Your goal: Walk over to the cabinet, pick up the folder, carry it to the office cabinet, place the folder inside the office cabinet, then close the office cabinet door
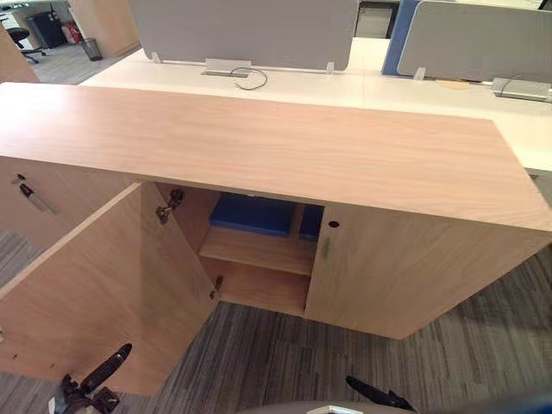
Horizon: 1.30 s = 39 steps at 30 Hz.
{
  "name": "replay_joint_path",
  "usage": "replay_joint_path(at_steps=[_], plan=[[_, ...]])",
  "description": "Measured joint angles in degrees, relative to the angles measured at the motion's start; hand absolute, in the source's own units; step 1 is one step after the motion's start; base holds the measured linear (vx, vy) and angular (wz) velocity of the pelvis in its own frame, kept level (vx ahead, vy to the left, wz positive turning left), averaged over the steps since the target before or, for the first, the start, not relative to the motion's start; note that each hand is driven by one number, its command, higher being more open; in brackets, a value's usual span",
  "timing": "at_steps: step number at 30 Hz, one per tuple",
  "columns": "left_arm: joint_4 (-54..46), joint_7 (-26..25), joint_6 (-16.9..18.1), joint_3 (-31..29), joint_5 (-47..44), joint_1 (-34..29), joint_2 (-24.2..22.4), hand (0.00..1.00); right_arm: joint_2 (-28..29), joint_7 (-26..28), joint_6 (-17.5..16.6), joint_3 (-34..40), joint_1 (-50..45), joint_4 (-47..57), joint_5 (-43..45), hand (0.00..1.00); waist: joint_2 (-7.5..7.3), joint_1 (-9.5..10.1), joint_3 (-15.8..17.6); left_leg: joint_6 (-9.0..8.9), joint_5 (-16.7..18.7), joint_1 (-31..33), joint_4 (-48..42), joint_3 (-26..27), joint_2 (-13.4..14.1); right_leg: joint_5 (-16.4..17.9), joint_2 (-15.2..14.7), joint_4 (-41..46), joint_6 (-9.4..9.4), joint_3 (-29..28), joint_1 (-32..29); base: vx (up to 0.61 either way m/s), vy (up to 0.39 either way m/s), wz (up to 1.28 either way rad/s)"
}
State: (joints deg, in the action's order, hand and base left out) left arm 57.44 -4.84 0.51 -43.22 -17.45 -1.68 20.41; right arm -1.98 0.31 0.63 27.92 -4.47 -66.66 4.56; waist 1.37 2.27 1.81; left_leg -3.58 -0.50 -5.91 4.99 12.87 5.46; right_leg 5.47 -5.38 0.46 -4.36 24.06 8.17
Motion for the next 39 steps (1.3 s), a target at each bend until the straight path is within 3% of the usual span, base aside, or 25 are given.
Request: replay_joint_path(at_steps=[2,4,5,6,7,8,9,12,13,14,16,18,20,22,24,27,29,36,38,39], plan=[[0.38,0.48,0.10,0.17,-0.01,0.36,-0.90,1.00,-0.85,0.09,0.33,0.04,-0.30,-0.54,0.05,1.00,0.93,0.42,-0.67,-0.19,-0.50,-0.38,-0.01,-0.01,0.85,0.41,0.82,0.32,0.89,0.15,0.21,0.00,-0.185,0.11],[-0.04,0.13,0.82,5.30,0.01,2.66,-3.91,1.00,-2.80,0.09,0.10,0.01,-1.13,0.94,0.02,1.00,3.16,-0.27,1.18,-0.34,-0.43,1.37,-1.76,-3.92,1.13,5.14,-0.87,11.45,2.64,0.12,-3.42,-0.10,-0.096,0.63],[-0.27,-0.12,0.98,7.79,0.00,3.45,-4.95,1.00,-3.22,0.10,0.12,-0.05,-1.51,1.28,0.06,1.00,3.57,-0.84,1.14,-0.31,-0.42,2.87,-2.72,-5.82,1.07,6.33,-1.00,15.82,4.28,-2.09,-5.49,-0.14,-0.037,1.27],[-2.47,-0.84,1.83,13.96,0.03,4.38,-7.02,1.00,-3.46,0.08,0.15,-0.72,-2.30,1.40,0.06,1.00,3.53,-1.38,1.08,-0.35,-0.63,4.90,-3.71,-9.47,0.70,7.39,-0.87,20.40,4.98,-10.10,-8.80,-0.09,-0.012,1.25],[-5.10,-0.87,2.51,18.04,0.14,4.29,-8.62,1.00,-3.41,0.06,0.24,-2.05,-2.89,1.02,0.06,1.00,2.56,-1.27,1.37,-0.51,-1.26,5.58,-3.23,-11.06,0.32,8.22,-0.22,20.60,3.66,-16.36,-9.24,-0.08,-0.056,1.28],[-8.73,-0.78,2.88,21.23,0.63,3.54,-10.67,1.00,-2.66,0.06,0.36,-3.50,-2.91,0.80,0.04,1.00,0.75,-0.92,1.42,-0.95,-2.45,6.66,-2.27,-12.38,-0.15,10.12,-0.36,19.12,2.46,-19.16,-8.81,-0.05,-0.124,0.74],[-11.05,-0.77,3.20,22.95,0.94,2.54,-12.20,1.00,-2.26,0.09,0.35,-4.99,-2.62,0.81,0.04,1.00,-0.75,-0.79,1.77,-1.49,-3.27,7.51,-1.80,-13.14,-0.38,11.14,-0.66,16.84,2.04,-18.40,-8.25,-0.04,-0.141,0.65],[-14.90,0.82,2.63,29.76,1.29,-0.59,-16.42,1.00,-2.14,0.10,0.66,-9.34,-1.96,1.27,-0.80,1.00,-2.42,-0.99,4.30,-2.75,-2.89,10.07,-5.96,-17.31,0.31,10.14,0.85,13.33,2.46,-13.91,-4.79,-0.08,-0.105,0.72],[-17.20,1.85,2.47,32.50,1.29,-2.95,-17.68,1.00,-2.08,0.12,0.71,-11.15,-1.93,1.82,-2.45,1.00,-2.87,-0.76,4.69,-2.93,-1.32,12.34,-9.85,-18.69,0.54,9.74,1.55,12.19,2.74,-12.11,-3.69,-0.10,-0.080,0.62],[-18.85,2.58,2.15,34.22,1.32,-4.43,-18.61,1.00,-2.00,0.34,0.68,-11.69,-1.32,2.57,-3.18,1.00,-3.24,-0.45,4.99,-2.69,0.01,14.76,-13.92,-18.03,0.97,9.48,2.10,11.59,3.09,-10.85,-3.41,-0.09,-0.067,0.64],[-19.86,2.98,1.19,36.41,1.42,-4.52,-18.85,1.00,-1.92,0.31,0.47,-11.61,0.07,3.88,-3.18,1.00,-2.95,-0.14,5.94,0.15,2.86,18.14,-20.50,-10.60,2.83,9.33,2.23,11.30,3.36,-8.44,-3.24,-0.09,-0.012,0.47],[-21.42,3.03,0.64,37.72,1.88,-4.62,-18.93,1.00,-2.18,0.24,0.31,-11.17,1.09,4.63,-2.08,1.00,-1.79,-0.24,6.27,2.14,5.95,20.14,-27.92,-1.85,5.16,9.33,1.92,11.34,3.37,-6.59,-2.98,-0.04,0.064,0.46],[-24.49,3.23,0.62,38.53,2.34,-4.58,-18.85,1.00,-2.73,-0.05,0.32,-10.98,1.44,4.76,-1.45,1.00,-0.52,-0.48,6.06,2.74,6.28,21.07,-28.46,2.62,4.88,9.41,1.02,11.54,3.09,-3.97,-2.80,0.07,0.138,0.70],[-28.65,3.78,0.87,40.23,2.32,-4.54,-17.47,1.00,-1.53,-0.18,0.38,-8.41,1.45,3.79,0.11,1.00,-0.79,-0.57,5.98,3.70,3.95,20.32,-23.70,1.26,1.04,9.14,-1.01,10.98,1.59,-0.91,-2.27,0.11,0.133,0.81],[-31.01,4.88,1.36,42.27,2.29,-4.81,-15.63,1.00,0.02,-0.19,0.58,-4.12,1.47,3.27,0.16,1.00,-1.08,-0.67,5.77,4.28,-0.53,17.53,-15.53,-0.71,-2.89,7.89,-2.72,10.08,0.21,1.61,-1.29,0.10,0.095,0.77],[-31.43,6.12,1.54,42.88,2.20,-5.74,-14.62,1.00,0.64,-0.22,0.49,-1.89,1.54,2.90,0.07,1.00,-0.39,-0.65,5.19,4.23,-6.15,13.36,-5.27,-2.71,-4.33,5.14,-2.68,9.83,-0.24,2.90,-0.71,0.06,0.068,0.46],[-31.38,6.94,1.50,43.02,1.72,-7.48,-13.60,1.00,1.17,-0.22,0.37,-1.87,1.59,2.93,0.07,1.00,-0.79,-1.07,5.11,4.24,-8.83,10.58,0.11,-3.31,-4.68,4.55,-2.29,9.60,-0.38,3.24,0.00,0.02,0.007,0.20],[-30.96,7.69,1.35,41.28,1.72,-10.48,-12.69,1.00,1.32,-0.22,0.32,-3.17,1.60,2.98,0.05,1.00,-1.20,-1.36,4.98,4.58,-9.17,10.83,0.47,-3.90,-5.12,4.66,-2.46,8.39,-0.39,3.68,0.08,-0.07,-0.006,0.00],[-30.63,6.76,1.32,36.94,2.32,-9.96,-12.55,1.00,0.96,-0.20,0.34,-4.92,1.66,3.13,0.00,1.00,-1.46,-1.53,5.20,4.23,-9.16,11.28,0.48,-3.27,-6.01,6.52,-2.94,5.95,-0.66,3.80,0.63,-0.13,-0.024,-0.08],[-30.04,6.32,1.22,35.81,2.37,-9.58,-12.61,1.00,0.78,-0.17,0.52,-4.90,1.86,3.31,0.01,1.00,-0.92,-1.67,5.44,4.30,-9.17,11.19,0.49,-3.33,-5.88,6.51,-2.80,5.69,-0.65,3.88,0.76,-0.15,-0.024,-0.01]])
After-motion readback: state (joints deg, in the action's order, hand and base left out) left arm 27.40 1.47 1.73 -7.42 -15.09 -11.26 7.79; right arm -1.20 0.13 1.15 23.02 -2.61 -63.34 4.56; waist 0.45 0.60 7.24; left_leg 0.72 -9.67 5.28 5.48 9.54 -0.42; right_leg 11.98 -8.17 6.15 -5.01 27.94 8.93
